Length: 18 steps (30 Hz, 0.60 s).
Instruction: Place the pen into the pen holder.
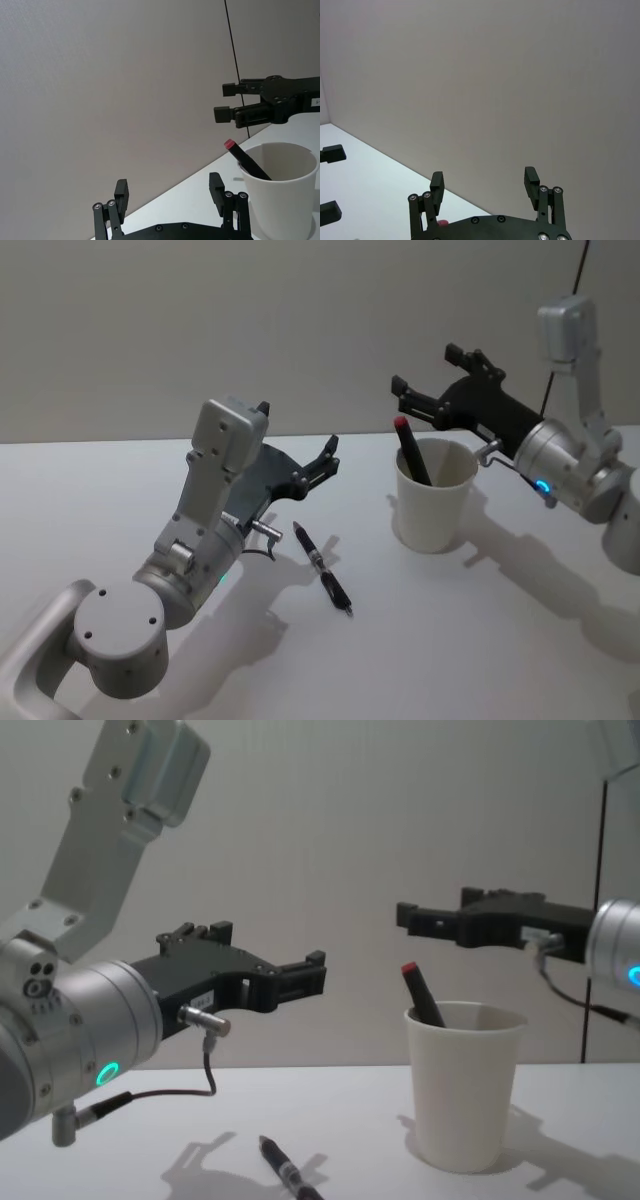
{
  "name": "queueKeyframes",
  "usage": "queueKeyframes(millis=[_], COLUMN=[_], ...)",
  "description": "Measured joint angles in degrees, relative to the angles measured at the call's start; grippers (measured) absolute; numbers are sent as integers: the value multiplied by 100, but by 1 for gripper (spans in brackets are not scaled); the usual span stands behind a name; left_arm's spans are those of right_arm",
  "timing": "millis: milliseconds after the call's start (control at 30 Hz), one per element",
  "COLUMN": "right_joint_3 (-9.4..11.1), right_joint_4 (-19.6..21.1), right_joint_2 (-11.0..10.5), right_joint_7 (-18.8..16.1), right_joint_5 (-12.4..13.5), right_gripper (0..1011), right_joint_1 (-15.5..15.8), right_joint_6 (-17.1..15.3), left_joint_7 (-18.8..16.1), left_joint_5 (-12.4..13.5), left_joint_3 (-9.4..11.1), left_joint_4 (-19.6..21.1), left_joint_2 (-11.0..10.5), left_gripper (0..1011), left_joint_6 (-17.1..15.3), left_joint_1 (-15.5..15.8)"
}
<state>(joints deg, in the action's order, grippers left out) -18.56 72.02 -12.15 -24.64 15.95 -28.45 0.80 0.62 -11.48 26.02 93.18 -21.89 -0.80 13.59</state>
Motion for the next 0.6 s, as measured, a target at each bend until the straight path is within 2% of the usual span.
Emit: queueKeyframes(millis=[200, 300, 600], right_joint_3=[86, 137, 224], right_joint_4=[546, 861, 1368], right_joint_2=[-215, -358, -624], right_joint_7=[75, 132, 262], right_joint_5=[87, 129, 172], right_gripper=[1001, 1001, 1001], right_joint_1=[258, 422, 733], right_joint_6=[-456, -821, -1405], left_joint_7=[0, 0, 0], left_joint_5=[0, 0, 0], left_joint_3=[0, 0, 0], left_joint_4=[0, 0, 0], left_joint_2=[0, 0, 0], left_gripper=[1001, 1001, 1001], left_joint_6=[0, 0, 0], left_joint_1=[0, 0, 0])
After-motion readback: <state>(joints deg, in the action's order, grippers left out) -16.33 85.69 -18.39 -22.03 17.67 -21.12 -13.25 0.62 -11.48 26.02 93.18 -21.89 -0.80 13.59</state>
